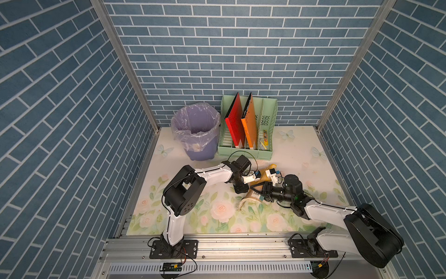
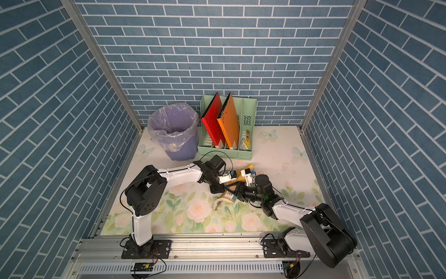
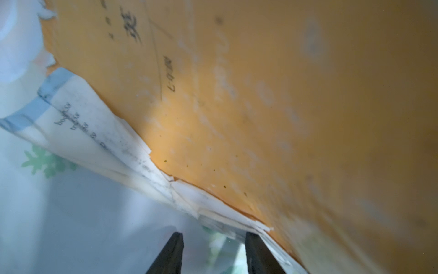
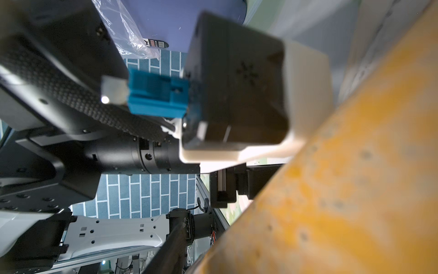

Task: Peel off the used sticky note
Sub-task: Adjust the book at the center of the board.

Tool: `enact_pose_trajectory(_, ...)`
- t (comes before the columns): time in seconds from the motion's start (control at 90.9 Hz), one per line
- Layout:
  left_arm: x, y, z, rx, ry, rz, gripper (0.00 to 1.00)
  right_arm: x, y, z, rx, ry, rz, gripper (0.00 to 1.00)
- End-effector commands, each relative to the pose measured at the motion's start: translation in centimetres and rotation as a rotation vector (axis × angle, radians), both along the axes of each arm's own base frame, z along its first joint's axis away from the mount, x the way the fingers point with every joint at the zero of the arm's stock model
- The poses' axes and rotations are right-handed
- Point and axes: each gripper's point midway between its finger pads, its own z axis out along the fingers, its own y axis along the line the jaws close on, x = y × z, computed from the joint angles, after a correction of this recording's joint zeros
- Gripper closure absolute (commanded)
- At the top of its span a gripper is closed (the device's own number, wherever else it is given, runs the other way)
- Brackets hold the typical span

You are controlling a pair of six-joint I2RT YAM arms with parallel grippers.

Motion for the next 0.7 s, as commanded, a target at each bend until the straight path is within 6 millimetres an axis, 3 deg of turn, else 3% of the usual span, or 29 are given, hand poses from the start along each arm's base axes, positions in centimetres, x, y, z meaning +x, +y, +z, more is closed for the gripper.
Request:
enact_pose_trajectory(0.0,-1.2,2.1,-3.3,0.095,0.050,-0.002,0.53,0.3,1.4,2.5,0.055,-0.086,0.031,0.46)
enact_pose_trajectory(0.187,-0.9,2.7,-2.9,0.095,0.046,0.011,0.53,0.4,1.1,1.5,-0.032,-0.097,0.036,0.50)
enact_pose_trajectory(0.352,-0.2,3.3,-1.2,0.077,0.024,0.032,0.53,0.7,-0.3,1.1,-0.239,-0.152,0.047,0.53)
enact_pose_trajectory(0.385,0.0,3.5,-0.6,0.069,0.020,0.039,0.53,0.6,-1.1,0.2,-0.324,-0.137,0.045,0.55)
enact_pose_trajectory(0.44,0.3,3.8,0.7,0.051,0.012,0.049,0.53,0.6,-2.4,-0.5,-0.438,-0.132,0.047,0.65)
enact_pose_trajectory(0.517,0.5,4.5,2.6,0.027,0.004,0.062,0.53,0.5,-4.7,-1.6,-0.622,-0.120,0.040,1.00)
enact_pose_trajectory(0.693,0.8,7.7,6.7,-0.017,-0.013,0.114,0.52,0.7,-10.1,-1.2,-0.967,-0.116,0.017,1.00)
